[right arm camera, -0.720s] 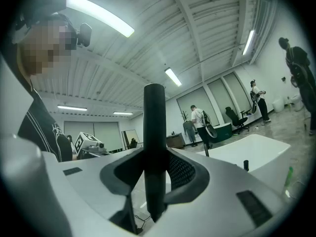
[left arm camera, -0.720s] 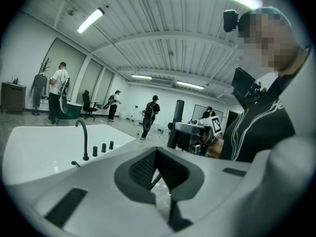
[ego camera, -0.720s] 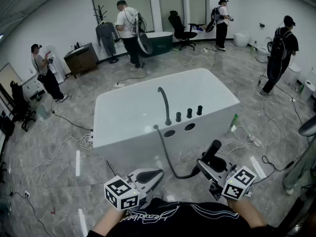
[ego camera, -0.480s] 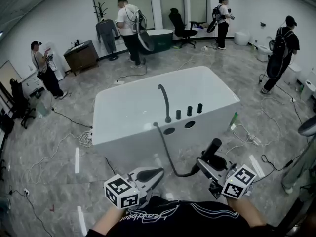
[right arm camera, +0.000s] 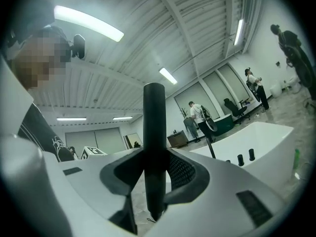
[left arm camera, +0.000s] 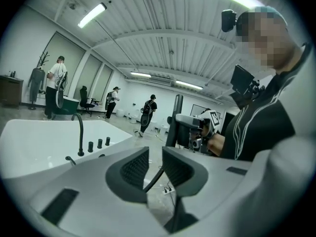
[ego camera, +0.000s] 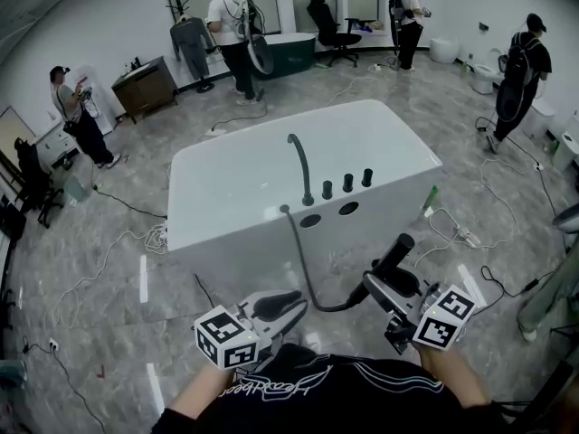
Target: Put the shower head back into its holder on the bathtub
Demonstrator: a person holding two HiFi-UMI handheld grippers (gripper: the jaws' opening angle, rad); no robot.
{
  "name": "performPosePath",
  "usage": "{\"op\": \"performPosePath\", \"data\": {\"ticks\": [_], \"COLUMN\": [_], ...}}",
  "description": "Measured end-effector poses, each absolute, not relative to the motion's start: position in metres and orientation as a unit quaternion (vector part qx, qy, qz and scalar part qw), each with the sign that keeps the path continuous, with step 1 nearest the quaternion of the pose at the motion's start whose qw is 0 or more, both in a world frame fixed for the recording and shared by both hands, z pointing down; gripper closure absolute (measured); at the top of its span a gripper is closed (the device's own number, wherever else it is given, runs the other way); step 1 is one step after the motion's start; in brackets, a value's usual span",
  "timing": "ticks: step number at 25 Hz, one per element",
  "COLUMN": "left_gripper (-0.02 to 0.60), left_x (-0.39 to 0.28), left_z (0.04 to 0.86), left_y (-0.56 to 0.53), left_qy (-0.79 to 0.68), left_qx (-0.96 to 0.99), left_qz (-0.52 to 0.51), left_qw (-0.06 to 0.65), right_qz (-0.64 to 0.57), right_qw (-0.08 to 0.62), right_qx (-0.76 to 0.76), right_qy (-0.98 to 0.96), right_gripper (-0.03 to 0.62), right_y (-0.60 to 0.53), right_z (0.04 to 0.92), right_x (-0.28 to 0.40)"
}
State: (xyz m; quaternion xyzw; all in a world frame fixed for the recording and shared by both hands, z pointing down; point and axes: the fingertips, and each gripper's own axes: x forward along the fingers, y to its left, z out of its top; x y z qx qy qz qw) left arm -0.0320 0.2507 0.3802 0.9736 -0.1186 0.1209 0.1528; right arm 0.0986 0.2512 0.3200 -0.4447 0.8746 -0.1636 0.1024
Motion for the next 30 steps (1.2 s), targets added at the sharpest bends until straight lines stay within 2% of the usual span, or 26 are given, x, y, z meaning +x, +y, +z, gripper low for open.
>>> {"op": "performPosePath", "data": {"ticks": [3,6,12,19,30], "left_gripper": [0.446,0.413,0.411,0.411,0.411], "left_x": [-0.029,-0.025,-0.027,-0.032,-0.024], "left_z": [0.382,0.393,0.432,0.480,0.548], "left_y": [0.249,0.247,0.229,0.184,0.107], "left_qy": [-0.099,-0.079,-0.060,-0.016,0.030], "left_qx": [0.975,0.973,0.964,0.951,0.944], "left_qz": [0.127,0.146,0.179,0.204,0.250], "left_qw": [0.154,0.158,0.186,0.231,0.214], "right_qz": [-0.174,-0.195,-0.219,-0.222,-0.221], "right_qw": [0.121,0.143,0.184,0.182,0.189], "right_qx": [-0.444,-0.453,-0.460,-0.481,-0.498], "right_qy": [0.871,0.858,0.841,0.828,0.817], "right_gripper": [0.456,0.456,0.456,0.456,0.456], "right_y": [0.242,0.231,0.203,0.150,0.082], "right_z": [0.313,0.311,0.304,0.287,0.260], "right_x": [0.099,0.103,0.107,0.097,0.075]}}
